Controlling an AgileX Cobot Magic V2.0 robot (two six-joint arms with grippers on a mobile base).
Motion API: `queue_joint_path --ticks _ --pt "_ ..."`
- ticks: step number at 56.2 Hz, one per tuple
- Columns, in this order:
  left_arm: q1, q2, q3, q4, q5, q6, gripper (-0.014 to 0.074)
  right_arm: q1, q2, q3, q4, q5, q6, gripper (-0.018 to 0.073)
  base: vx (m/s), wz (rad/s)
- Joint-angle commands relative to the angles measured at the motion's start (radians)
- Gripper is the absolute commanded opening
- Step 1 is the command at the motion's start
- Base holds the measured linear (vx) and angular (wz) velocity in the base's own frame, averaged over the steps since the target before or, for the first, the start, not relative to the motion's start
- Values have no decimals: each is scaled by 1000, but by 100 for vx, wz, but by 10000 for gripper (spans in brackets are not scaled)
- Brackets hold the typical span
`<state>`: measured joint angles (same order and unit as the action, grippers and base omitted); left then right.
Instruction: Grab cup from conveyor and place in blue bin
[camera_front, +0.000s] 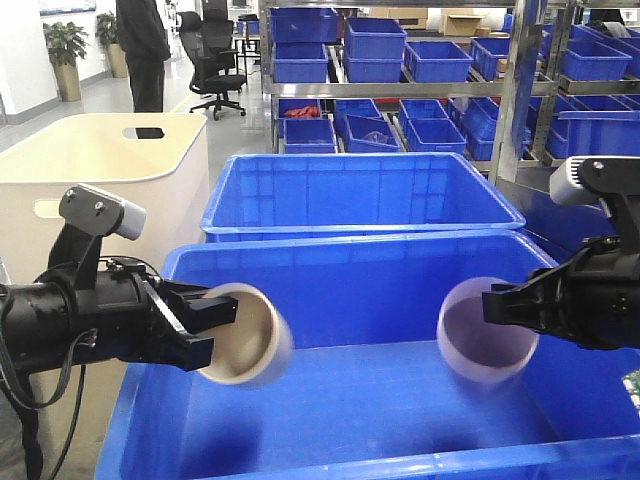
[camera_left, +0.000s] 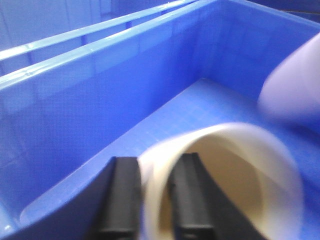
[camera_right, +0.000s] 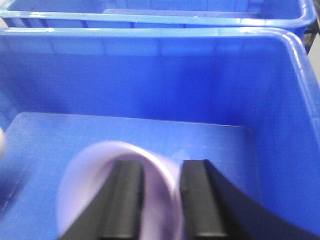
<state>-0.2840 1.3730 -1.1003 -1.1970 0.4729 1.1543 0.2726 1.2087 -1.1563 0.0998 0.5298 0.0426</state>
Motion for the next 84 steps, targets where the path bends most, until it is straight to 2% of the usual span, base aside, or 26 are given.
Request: queue_joint_path --ticks 1,4,8,14,18,28,33,43,52,61,84 --pt "-6 -31 -35 -43 -24 5 491 2 -20 -31 7 -92 -4 456 0 0" --pt "-6 -31 -35 -43 -26 5 544 2 -20 -31 7 -100 -4 507 0 0" --pt "-6 -37 -35 -44 -26 -2 566 2 -22 -31 7 -110 -4 542 0 0" --pt "-5 -70 -35 -44 -27 -3 547 2 -45 -31 7 -109 -4 538 0 0" --pt "-5 -119 -34 -44 -36 -6 505 2 -78 -31 7 -113 -4 503 0 0" --pt "-5 -256 -34 -39 -56 -2 328 2 -168 -31 7 -113 -4 329 0 0" --pt "-5 -318 -28 -13 -56 -2 219 2 -202 -31 7 -112 -4 242 0 0" --pt "-5 -441 79 -18 -90 -2 -10 2 -238 -31 7 -108 -4 68 0 0" --pt "-5 -563 177 -42 -168 -4 -8 2 -238 -31 7 -108 -4 -15 0 0" --pt "-5 -612 187 -43 -159 -4 -8 2 -238 -31 7 -108 -4 -13 0 0" --pt "-5 -610 187 -43 -157 -4 -8 2 -238 -31 7 -109 -4 -12 0 0"
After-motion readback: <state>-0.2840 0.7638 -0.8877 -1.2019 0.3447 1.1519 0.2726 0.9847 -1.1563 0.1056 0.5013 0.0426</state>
